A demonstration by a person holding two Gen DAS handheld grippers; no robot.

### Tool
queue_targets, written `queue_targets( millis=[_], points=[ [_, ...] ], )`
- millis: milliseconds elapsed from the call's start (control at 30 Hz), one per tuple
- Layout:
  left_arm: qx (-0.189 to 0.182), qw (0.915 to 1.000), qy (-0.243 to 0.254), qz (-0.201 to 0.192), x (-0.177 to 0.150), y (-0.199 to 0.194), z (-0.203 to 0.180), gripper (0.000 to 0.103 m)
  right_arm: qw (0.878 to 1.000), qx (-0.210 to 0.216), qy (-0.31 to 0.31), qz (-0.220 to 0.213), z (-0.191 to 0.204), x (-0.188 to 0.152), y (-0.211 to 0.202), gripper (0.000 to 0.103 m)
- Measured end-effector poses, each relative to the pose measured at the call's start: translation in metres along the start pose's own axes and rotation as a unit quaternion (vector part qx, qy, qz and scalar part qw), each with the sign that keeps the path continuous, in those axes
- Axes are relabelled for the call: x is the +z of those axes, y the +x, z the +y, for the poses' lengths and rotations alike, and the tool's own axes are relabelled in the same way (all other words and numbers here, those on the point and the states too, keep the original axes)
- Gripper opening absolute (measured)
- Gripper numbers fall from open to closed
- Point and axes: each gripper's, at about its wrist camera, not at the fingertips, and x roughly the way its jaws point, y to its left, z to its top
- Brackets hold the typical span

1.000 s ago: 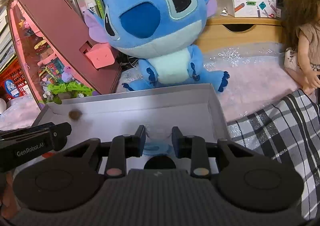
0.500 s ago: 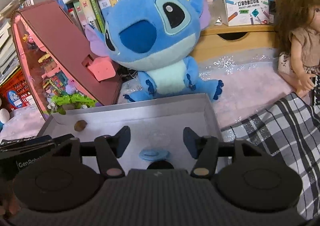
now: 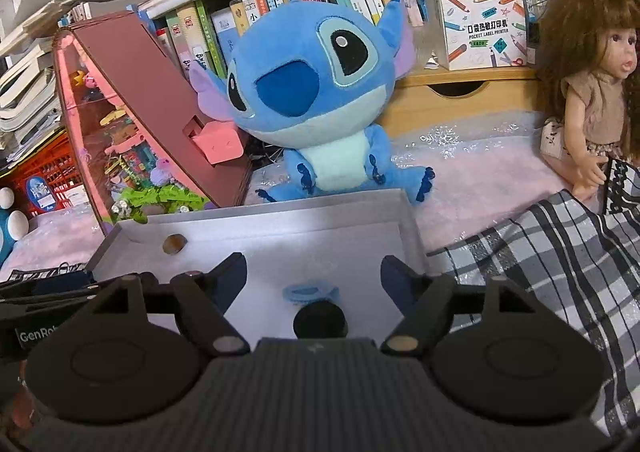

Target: Organize rigid objects

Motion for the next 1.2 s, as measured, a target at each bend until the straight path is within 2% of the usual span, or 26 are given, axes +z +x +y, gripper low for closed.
queue_targets(
  millis=[467,1200],
  points=[
    [-0.007,0.9998,0.015,-0.012,-0.02,-0.033,-0.003,0.081,1.0,0.016,-0.02,-0.008,0.001,-0.018,-0.033,0.085],
    [-0.022,0.9995,-0.008,-0.019,-0.057,-0.077,0.007,0.082,0.998,0.022,-0.055,-0.031,0.011,-0.051,-0.082,0.089]
  ],
)
